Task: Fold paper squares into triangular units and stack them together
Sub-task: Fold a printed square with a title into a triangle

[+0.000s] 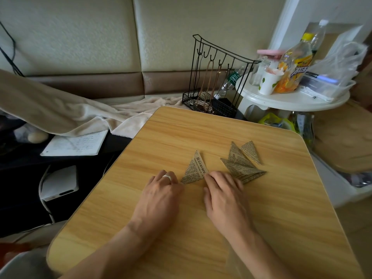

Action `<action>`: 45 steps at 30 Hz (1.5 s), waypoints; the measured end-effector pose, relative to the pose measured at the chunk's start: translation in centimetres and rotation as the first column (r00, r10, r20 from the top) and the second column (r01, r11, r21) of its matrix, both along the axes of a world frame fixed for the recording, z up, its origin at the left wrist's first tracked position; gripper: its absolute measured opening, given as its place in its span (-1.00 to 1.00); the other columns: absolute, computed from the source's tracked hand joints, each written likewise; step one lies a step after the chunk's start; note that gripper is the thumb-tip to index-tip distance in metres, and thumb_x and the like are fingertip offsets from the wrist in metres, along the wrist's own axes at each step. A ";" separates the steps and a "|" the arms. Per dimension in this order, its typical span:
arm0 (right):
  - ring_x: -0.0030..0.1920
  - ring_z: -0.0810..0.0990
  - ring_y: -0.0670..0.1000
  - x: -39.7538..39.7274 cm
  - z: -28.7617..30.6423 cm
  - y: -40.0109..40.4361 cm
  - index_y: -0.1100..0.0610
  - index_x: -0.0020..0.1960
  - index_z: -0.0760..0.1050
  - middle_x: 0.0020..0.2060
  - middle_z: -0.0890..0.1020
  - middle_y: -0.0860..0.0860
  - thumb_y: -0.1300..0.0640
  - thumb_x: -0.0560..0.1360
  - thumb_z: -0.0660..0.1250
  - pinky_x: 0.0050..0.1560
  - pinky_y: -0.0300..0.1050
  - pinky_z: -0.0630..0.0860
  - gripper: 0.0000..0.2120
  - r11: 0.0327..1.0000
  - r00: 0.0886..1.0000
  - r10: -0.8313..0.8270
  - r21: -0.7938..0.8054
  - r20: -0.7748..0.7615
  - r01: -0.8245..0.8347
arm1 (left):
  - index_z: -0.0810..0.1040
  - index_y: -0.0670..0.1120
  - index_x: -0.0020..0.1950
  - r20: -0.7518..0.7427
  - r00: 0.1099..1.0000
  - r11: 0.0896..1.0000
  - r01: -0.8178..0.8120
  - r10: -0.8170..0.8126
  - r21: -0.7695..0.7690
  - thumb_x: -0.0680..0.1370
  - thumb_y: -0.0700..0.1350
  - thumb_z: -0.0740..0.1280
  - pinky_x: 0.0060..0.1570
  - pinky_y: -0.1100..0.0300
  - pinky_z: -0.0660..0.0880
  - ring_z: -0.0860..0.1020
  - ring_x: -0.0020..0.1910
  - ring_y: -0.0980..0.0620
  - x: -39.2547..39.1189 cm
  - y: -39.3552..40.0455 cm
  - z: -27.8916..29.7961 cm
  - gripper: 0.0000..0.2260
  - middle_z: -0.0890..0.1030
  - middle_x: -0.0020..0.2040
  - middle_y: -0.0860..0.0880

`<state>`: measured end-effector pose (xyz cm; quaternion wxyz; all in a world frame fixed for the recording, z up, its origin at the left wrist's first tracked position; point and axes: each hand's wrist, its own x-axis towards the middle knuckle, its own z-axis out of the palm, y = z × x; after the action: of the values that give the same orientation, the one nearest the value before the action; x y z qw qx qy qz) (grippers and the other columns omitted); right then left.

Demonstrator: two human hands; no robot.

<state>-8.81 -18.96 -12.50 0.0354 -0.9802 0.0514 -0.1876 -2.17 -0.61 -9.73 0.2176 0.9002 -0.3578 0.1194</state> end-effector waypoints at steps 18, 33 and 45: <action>0.16 0.62 -0.05 0.4 -0.4 -0.2 0.07 0.24 0.66 0.17 0.63 -0.12 0.06 0.61 0.23 0.17 0.00 0.45 -0.68 0.997 0.993 0.057 0.046 0.107 -0.062 | 0.75 -0.06 -0.14 0.002 1.000 1.000 -0.019 0.019 0.015 0.33 -0.34 0.54 -0.20 0.00 0.60 0.60 -0.14 -0.09 0.3 0.7 -0.2 -0.79 0.64 -0.16 -0.01; 0.01 0.52 0.04 0.1 0.2 0.1 0.09 -0.03 0.53 -0.02 0.56 -0.01 0.05 0.59 0.29 0.07 0.00 0.51 -0.88 0.979 0.972 0.187 0.056 0.140 -0.197 | 0.67 -0.11 0.14 0.029 0.995 0.971 -0.104 0.100 0.214 0.41 -0.25 0.35 -0.05 0.05 0.57 0.59 0.03 -0.10 -0.1 -0.2 0.2 -0.68 0.63 0.06 -0.07; 0.44 0.39 -0.05 0.4 0.2 0.1 0.01 0.53 0.39 0.46 0.43 -0.14 -0.13 0.68 0.08 0.36 -0.02 0.34 -0.51 0.965 0.962 0.256 0.083 -0.098 -0.249 | 0.59 -0.14 0.30 -0.075 0.992 0.984 0.108 -0.098 0.140 0.53 -0.06 0.14 0.12 -0.03 0.59 0.55 0.18 -0.07 0.3 -0.5 -0.8 -0.58 0.59 0.24 -0.06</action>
<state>-8.41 -18.86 -12.30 0.0905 -0.9857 -0.0657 -0.1264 -1.89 -1.13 -10.50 0.1701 0.8974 -0.4039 0.0513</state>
